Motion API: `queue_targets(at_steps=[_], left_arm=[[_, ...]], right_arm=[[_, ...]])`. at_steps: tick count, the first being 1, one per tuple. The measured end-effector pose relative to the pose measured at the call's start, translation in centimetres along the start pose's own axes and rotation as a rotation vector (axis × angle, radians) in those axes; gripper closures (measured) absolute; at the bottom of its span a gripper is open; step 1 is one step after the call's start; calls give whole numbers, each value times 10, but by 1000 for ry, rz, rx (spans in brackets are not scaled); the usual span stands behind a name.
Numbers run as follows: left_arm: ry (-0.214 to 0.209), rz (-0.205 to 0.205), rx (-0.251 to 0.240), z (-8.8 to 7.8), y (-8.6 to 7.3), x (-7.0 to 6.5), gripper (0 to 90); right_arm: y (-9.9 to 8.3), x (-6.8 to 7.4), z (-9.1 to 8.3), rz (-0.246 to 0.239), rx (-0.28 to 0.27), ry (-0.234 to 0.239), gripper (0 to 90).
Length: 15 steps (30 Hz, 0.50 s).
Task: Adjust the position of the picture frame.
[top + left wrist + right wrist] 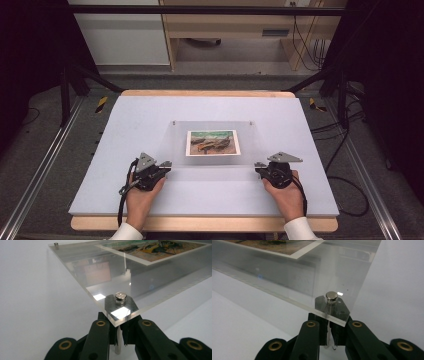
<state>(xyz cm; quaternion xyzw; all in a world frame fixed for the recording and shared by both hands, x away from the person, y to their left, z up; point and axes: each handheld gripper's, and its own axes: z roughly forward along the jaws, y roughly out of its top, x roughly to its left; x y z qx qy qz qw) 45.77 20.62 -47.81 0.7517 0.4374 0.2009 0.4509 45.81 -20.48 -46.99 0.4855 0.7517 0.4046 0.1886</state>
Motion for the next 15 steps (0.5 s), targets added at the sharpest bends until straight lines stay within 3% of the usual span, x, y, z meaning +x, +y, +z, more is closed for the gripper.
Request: queue_targets(at_steps=[4, 6, 11, 12, 13, 15], left_arm=[[15, 19, 3, 0, 0, -1, 782], [18, 26, 12, -2, -1, 1, 679], [-10, -28, 48, -6, -3, 5, 466], [-10, -28, 48, -6, -3, 5, 443], [-23, -28, 54, -8, -5, 5, 420], [-26, -33, 50, -10, -4, 4, 381]], right_arm=[[0, -1, -1, 10, 2, 18, 800], [-1, -3, -4, 13, -5, 21, 721], [-2, -3, -14, 24, -17, -1, 517], [-2, -3, -14, 24, -17, -1, 517], [-4, -2, -16, 17, -15, -11, 432], [-5, -2, -19, 1, -13, -18, 357]])
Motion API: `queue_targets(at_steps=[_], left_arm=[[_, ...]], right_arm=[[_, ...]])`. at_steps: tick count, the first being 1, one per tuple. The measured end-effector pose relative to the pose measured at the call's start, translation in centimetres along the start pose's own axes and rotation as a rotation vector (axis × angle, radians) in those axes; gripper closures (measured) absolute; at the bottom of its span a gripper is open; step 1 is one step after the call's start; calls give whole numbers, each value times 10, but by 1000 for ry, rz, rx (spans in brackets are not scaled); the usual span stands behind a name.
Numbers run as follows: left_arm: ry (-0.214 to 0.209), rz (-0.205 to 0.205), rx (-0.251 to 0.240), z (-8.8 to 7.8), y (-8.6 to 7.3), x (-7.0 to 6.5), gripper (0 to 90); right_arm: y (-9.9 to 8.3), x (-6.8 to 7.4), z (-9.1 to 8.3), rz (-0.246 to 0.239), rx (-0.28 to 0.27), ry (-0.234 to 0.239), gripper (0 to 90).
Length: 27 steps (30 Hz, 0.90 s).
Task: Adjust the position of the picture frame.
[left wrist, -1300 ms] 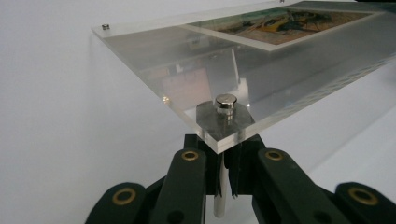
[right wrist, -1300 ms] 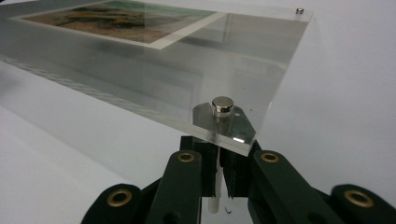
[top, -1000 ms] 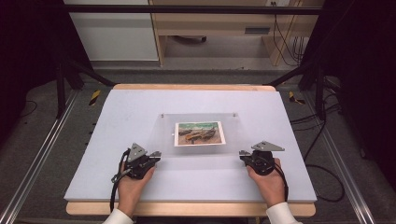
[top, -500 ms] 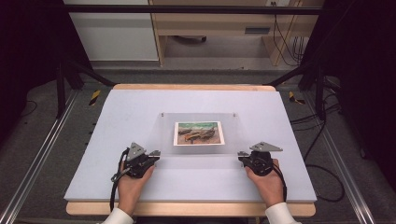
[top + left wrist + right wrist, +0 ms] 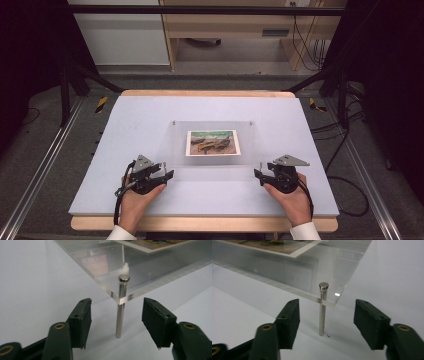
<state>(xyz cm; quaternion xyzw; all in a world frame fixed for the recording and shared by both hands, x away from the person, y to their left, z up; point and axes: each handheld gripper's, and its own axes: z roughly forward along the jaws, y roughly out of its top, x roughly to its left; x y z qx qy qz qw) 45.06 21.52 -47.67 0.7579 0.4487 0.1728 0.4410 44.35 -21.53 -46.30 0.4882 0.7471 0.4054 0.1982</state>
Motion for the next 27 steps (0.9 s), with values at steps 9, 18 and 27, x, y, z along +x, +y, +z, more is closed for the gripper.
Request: queue_targets(at_steps=[9, 18, 27], left_arm=[[-29, 30, 7, -8, 1, -2, 140], [-56, 62, -51, -19, 10, 2, 58], [-49, 100, -82, -28, 20, 4, 36]], right_arm=[[0, 0, -11, -20, -44, -2, 140], [3, 3, -22, -56, -119, 18, 97], [11, 13, -24, -101, -136, -34, 117]])
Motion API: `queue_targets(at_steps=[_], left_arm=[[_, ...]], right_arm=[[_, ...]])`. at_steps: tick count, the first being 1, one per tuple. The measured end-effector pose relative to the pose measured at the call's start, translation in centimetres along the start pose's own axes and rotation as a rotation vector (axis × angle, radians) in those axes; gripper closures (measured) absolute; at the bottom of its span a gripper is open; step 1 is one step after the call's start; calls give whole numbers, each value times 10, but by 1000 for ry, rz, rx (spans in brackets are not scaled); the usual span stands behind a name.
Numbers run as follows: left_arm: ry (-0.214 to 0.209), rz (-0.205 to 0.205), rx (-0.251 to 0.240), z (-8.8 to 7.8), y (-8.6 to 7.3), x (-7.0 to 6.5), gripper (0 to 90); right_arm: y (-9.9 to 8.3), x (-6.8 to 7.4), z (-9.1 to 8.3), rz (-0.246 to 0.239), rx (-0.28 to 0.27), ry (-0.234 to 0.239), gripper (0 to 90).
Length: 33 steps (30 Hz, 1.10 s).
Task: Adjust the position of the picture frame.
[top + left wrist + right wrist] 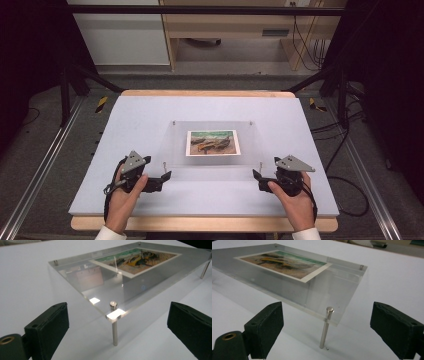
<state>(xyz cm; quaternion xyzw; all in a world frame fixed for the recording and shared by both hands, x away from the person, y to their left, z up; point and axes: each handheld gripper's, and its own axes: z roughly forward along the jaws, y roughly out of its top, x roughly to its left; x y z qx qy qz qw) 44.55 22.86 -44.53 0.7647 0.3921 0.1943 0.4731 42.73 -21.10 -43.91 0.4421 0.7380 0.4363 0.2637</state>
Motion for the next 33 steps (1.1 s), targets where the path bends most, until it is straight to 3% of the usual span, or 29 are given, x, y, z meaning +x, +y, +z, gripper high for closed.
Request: queue_targets(at_steps=[2, 3, 6, 13, 17, 19, 22, 23, 26, 27, 33], left_arm=[[7, -14, -9, -1, 7, -2, 37], [17, 20, -1, -2, 16, -4, 34], [26, 54, -18, -1, 28, -4, 32], [17, 71, -3, 6, 55, 3, 39], [43, 108, -6, 7, 65, 2, 72], [18, 87, -29, 10, 71, 2, 72], [7, 77, -23, 12, 71, 1, 69], [-23, 60, -22, 14, 69, 1, 67], [-3, 49, -10, 15, 65, 1, 63], [22, 41, 5, 15, 61, 1, 63], [25, -14, 43, 17, 50, 8, 66]], right_arm=[[2, 1, 0, -11, -6, -17, 120], [8, 4, -1, -23, -28, -33, 120], [18, 4, -1, -40, -51, -54, 122], [45, -2, 3, -39, -33, -32, 152], [61, -6, 10, -36, 0, -22, 163], [66, -7, 14, -21, 9, -13, 162], [70, -9, 22, -12, 33, 2, 156], [70, -9, 24, -7, 37, 4, 150], [68, -7, 32, -2, 63, 15, 146], [65, -5, 36, -8, 73, 20, 162], [55, -8, 39, 13, 83, 35, 185]])
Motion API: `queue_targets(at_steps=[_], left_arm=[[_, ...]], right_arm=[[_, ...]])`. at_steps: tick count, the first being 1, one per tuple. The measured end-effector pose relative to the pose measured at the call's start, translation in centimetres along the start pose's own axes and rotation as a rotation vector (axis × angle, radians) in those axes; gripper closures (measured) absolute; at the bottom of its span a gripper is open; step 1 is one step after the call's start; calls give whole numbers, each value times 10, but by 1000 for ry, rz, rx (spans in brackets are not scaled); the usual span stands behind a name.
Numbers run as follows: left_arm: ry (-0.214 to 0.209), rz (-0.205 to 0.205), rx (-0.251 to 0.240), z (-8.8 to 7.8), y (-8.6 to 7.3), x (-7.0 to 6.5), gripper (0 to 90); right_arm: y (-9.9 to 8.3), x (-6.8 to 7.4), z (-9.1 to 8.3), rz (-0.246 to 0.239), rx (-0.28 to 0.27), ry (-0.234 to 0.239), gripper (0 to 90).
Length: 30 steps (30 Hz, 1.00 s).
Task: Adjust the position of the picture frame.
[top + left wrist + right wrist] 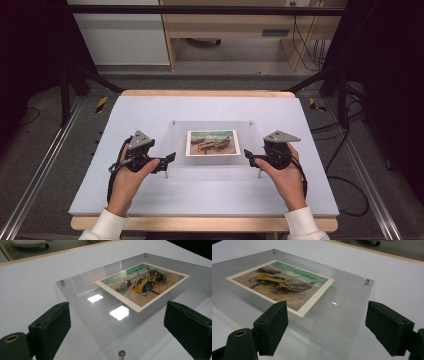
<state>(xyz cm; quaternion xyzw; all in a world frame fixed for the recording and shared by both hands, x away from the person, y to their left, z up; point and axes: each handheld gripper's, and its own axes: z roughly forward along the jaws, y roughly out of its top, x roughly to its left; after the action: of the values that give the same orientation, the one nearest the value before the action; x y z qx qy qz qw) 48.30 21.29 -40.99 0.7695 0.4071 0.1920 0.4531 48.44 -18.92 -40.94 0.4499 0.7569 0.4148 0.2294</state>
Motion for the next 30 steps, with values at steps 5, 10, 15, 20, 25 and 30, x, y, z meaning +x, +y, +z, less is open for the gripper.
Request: queue_targets(at_steps=[5, 10, 15, 20, 25, 30], left_arm=[[1, -24, 4, 5, -6, 2, 70], [10, -31, 24, 12, -14, 3, 70], [13, -54, 37, 16, -20, 6, 70], [-1, -97, 53, 20, -26, 9, 72], [-22, -133, 56, 20, -28, 11, 75], [-44, -166, 61, 23, -31, 12, 79]], right_arm=[[-7, -4, 4, 32, 38, 36, 186], [-16, -10, 10, 56, 69, 38, 175], [-21, -13, 13, 68, 86, 56, 165], [-23, -13, 16, 88, 92, 77, 160], [-24, -15, 16, 105, 92, 97, 156], [-26, -17, 17, 141, 90, 130, 152]])
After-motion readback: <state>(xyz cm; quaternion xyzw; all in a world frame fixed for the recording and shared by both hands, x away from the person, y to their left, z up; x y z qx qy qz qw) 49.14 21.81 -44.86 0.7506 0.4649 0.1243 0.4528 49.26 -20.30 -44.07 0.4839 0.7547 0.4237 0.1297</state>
